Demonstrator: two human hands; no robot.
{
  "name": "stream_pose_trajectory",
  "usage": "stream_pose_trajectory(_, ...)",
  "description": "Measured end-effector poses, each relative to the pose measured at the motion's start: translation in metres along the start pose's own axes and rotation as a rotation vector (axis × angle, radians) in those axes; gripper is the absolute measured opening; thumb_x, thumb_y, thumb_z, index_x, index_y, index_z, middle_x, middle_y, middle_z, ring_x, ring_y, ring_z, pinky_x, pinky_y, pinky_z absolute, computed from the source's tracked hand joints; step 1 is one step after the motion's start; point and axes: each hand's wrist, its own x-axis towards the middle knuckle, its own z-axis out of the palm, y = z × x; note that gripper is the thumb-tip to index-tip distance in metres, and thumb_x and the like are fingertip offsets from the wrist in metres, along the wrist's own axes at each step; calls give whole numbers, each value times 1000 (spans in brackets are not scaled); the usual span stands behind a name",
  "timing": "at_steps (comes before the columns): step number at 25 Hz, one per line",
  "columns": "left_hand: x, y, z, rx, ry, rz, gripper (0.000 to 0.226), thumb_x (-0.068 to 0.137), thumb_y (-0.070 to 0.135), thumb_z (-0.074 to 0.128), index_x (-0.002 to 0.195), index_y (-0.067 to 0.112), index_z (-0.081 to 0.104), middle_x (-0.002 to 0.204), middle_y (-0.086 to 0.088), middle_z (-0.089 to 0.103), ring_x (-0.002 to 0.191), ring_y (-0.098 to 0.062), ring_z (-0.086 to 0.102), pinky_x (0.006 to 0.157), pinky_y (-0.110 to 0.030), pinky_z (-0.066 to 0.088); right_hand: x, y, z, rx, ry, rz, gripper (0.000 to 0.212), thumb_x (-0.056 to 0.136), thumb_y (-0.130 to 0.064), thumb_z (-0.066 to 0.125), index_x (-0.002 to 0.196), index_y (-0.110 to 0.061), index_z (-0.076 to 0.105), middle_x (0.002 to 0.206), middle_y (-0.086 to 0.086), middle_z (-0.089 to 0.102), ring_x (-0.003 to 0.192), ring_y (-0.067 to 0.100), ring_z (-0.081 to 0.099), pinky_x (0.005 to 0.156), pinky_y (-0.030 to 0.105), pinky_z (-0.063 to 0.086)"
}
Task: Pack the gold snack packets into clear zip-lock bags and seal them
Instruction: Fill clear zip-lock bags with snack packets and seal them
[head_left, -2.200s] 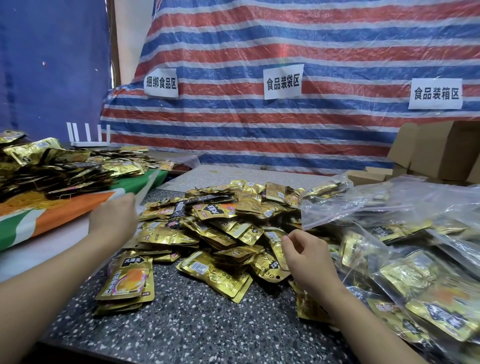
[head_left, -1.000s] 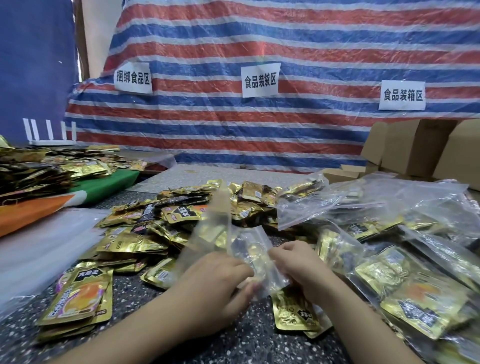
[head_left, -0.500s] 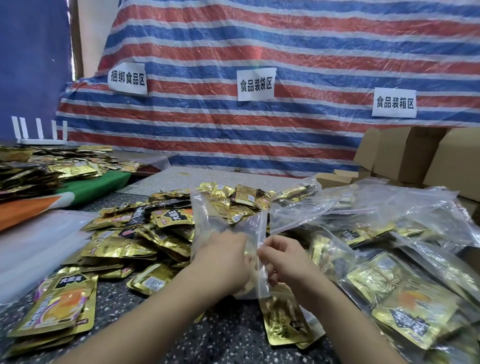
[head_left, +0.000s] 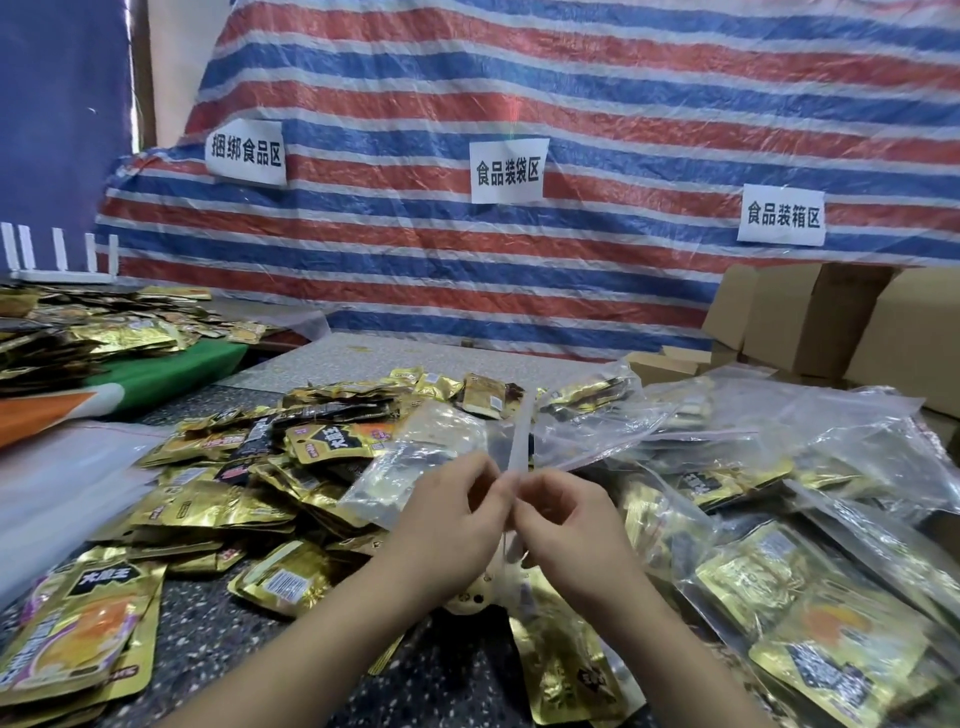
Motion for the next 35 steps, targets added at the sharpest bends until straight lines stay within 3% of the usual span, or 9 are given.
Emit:
stream_pose_trajectory(5, -7, -5, -6, -108, -95, -79, 29, 97, 31, 57, 72, 16, 58, 64, 2, 67, 62, -13, 65, 61, -29, 49, -5, -7, 0, -43, -140, 14, 25, 89, -3, 57, 80, -18, 75, 72, 5, 73, 61, 12, 66, 56, 19, 49)
stream_pose_trajectory(11, -9, -4, -11, -122, -191, -92, 34, 98, 35, 55, 65, 25, 52, 59, 16, 62, 58, -5, 57, 55, -19, 43, -7, -13, -10, -32, -258, -19, 33, 94, -3, 57, 81, -26, 77, 72, 2, 72, 63, 12, 64, 58, 22, 50)
stream_pose_trajectory(18, -14, -3, -16, -63, -195, 23, 35, 102, 30, 47, 68, 21, 49, 60, 10, 54, 59, -9, 53, 63, -39, 47, -7, -7, -11, 20, -257, 10, 14, 94, -12, 65, 82, -11, 74, 72, 6, 72, 65, 15, 65, 59, 27, 50)
stream_pose_trajectory(24, -13, -4, -16, -24, -152, 51, 33, 103, 29, 44, 73, 16, 51, 62, 1, 60, 58, -15, 58, 60, -41, 49, -4, -6, -10, 111, -198, 72, 14, 93, -13, 67, 81, -7, 74, 70, 8, 69, 64, 19, 65, 57, 27, 50)
stream_pose_trajectory(26, -11, -5, -18, 0, -110, 45, 31, 103, 29, 44, 76, 17, 54, 61, 0, 61, 51, -6, 57, 50, -31, 46, -2, -6, -10, 126, -102, 87, 16, 93, -10, 66, 81, -3, 72, 66, 8, 66, 58, 17, 62, 53, 25, 48)
stream_pose_trajectory(29, -4, -11, -30, 9, 45, -16, 31, 104, 27, 43, 79, 16, 57, 60, 0, 61, 42, -2, 51, 41, -19, 37, 3, -1, -21, 78, 233, 139, 19, 92, -6, 63, 75, 0, 65, 59, 6, 59, 51, 14, 55, 50, 26, 47)
stream_pose_trajectory(31, 1, -15, -38, 25, 142, -15, 34, 104, 28, 42, 78, 13, 58, 65, -1, 62, 48, -7, 56, 42, -25, 41, 5, 1, -28, -30, 387, 130, 23, 91, -11, 63, 69, -3, 59, 56, 4, 56, 53, 17, 52, 50, 32, 43)
stream_pose_trajectory(35, 0, -15, -36, 12, 188, -4, 37, 103, 32, 43, 75, 12, 58, 64, 1, 62, 54, -16, 59, 50, -28, 44, 3, -1, -27, -131, 448, 78, 29, 89, -15, 64, 64, -7, 54, 57, 7, 55, 55, 20, 50, 54, 33, 40)
